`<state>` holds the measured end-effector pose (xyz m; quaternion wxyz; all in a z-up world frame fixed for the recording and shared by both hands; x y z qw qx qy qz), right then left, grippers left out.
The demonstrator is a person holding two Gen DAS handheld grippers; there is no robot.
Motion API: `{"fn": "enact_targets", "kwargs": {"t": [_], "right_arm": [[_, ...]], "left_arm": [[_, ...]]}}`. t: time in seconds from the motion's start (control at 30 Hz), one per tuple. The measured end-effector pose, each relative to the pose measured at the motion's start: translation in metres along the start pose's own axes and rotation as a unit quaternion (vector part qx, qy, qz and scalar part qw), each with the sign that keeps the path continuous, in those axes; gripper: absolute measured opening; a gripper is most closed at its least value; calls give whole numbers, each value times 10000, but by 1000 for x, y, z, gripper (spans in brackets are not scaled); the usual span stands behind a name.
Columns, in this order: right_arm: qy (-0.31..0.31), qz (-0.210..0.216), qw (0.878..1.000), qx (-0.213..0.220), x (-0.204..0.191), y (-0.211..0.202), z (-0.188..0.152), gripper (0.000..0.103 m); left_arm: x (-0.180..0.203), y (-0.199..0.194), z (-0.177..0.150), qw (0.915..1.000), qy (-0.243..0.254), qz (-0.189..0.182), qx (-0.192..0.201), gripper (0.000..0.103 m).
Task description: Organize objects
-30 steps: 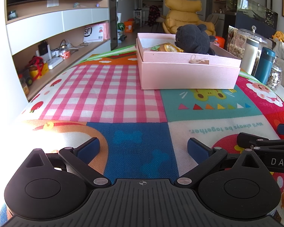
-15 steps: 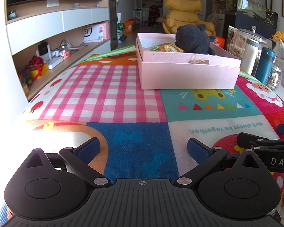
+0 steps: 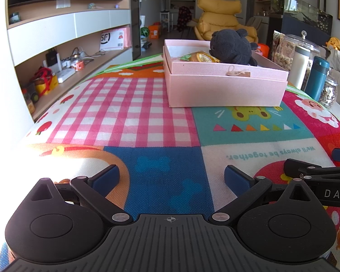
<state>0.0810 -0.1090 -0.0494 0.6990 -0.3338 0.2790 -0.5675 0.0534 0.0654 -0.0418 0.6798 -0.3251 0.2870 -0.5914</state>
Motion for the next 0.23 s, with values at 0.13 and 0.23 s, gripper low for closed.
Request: {"fn": "enact_targets", "kwargs": {"t": [0.13, 0.23], "right_arm": [[0, 0, 10000, 1, 0, 0, 0, 103], [-1, -1, 10000, 0, 0, 0, 0, 103]], "left_arm": [[-1, 0, -1, 10000, -10, -19, 5, 102], [-1, 0, -1, 10000, -5, -11, 1, 102]]}}
Point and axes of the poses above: each gripper's, at about its wrist camera, not at the fingertips, and y roughly the way its jaws point, x to its right, z to its top, the point moved 7 cm from there along y, roughly the way its jaws point, and after that the axes turned 12 degrees about -x, right-handed, at the moved point
